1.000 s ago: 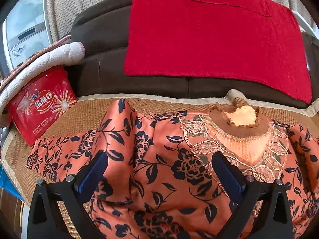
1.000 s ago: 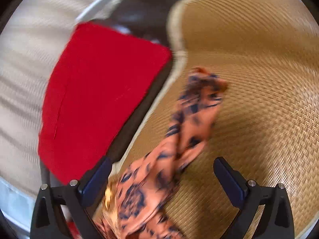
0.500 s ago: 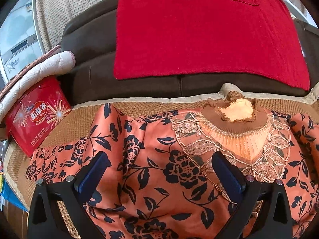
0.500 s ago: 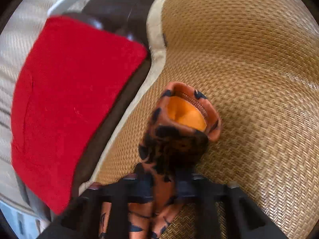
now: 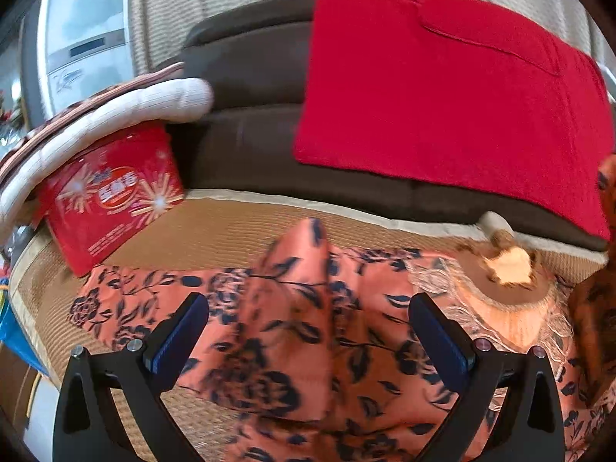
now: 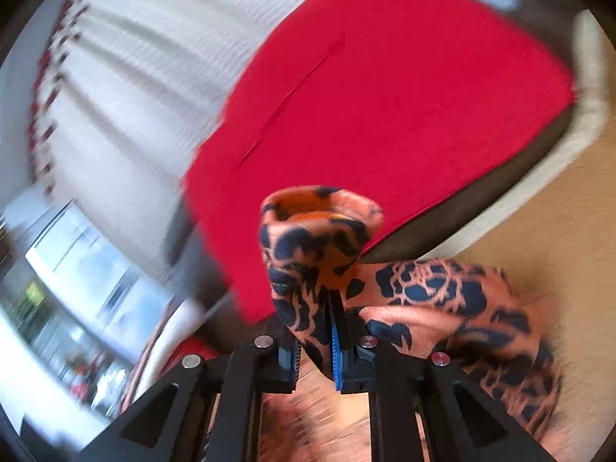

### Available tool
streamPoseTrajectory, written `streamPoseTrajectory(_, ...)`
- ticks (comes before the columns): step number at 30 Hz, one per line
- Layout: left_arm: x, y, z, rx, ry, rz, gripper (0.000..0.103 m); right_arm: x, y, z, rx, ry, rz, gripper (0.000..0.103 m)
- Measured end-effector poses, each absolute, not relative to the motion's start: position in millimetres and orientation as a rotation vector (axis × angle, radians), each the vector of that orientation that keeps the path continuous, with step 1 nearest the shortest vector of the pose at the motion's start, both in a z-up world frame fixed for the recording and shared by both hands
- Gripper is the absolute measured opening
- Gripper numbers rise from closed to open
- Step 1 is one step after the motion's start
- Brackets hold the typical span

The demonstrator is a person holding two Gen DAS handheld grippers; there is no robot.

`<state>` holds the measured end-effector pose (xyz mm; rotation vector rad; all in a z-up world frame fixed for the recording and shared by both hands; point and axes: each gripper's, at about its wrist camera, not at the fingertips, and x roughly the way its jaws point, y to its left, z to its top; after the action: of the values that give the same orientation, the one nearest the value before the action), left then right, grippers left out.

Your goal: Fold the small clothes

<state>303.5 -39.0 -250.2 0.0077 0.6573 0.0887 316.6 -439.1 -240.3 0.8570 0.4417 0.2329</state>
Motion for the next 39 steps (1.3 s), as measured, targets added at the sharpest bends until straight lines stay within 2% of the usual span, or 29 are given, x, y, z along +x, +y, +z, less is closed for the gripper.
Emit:
streamPoseTrajectory(3,303,-18,-249,-0.03,0.657,0.111,0.103,340,-375,-246,0.833,0.518,0.383,0.014)
streamPoseTrajectory(7,298,5,-246,-0.064,0.641,0.137,0.103,352,-305,-256,0.809,0.677,0.471,0.021)
streamPoseTrajectory(8,296,9,-246,-0.068,0.639,0.142,0.103,356,-295,-261,0.811,0.719,0.484,0.029)
streamPoseTrajectory(10,296,13,-247,-0.069,0.64,0.147,0.103,354,-277,-264,0.812,0.785,0.48,0.064)
streamPoseTrajectory(11,295,15,-248,-0.069,0.642,0.149,0.103,355,-275,-268,0.826,0.788,0.485,0.085)
streamPoseTrajectory(12,296,18,-249,-0.068,0.645,0.151,0.103,351,-274,-266,0.845,0.763,0.493,0.087)
streamPoseTrajectory(16,299,23,-254,-0.067,0.664,0.158,0.103,326,-274,-247,0.812,0.682,0.46,0.087)
streamPoseTrajectory(22,311,11,-266,-0.122,0.738,0.021,0.103,305,-337,-260,0.821,0.743,0.181,0.083)
streamPoseTrajectory(23,313,8,-268,-0.141,0.752,-0.015,0.1,299,-348,-264,0.839,0.74,0.15,0.081)
streamPoseTrajectory(24,315,5,-272,-0.177,0.772,-0.081,0.096,296,-367,-268,0.87,0.735,0.105,0.081)
streamPoseTrajectory(26,319,-5,-279,-0.198,0.812,-0.148,0.065,292,-394,-274,0.92,0.728,0.06,0.081)
streamPoseTrajectory(29,327,-21,-291,-0.191,0.87,-0.205,0.036,287,-420,-276,0.931,0.744,0.007,0.076)
streamPoseTrajectory(31,329,-32,-297,-0.174,0.876,-0.227,0.034,285,-436,-279,0.906,0.749,-0.061,0.072)
streamPoseTrajectory(34,333,-52,-302,-0.093,0.875,-0.218,0.035,288,-449,-290,0.919,0.781,-0.089,0.055)
streamPoseTrajectory(38,340,-67,-317,-0.054,0.928,-0.207,0.048,287,-465,-287,0.825,0.81,-0.234,0.055)
streamPoseTrajectory(39,342,-69,-319,-0.048,0.93,-0.211,0.048,285,-476,-283,0.821,0.783,-0.27,0.062)
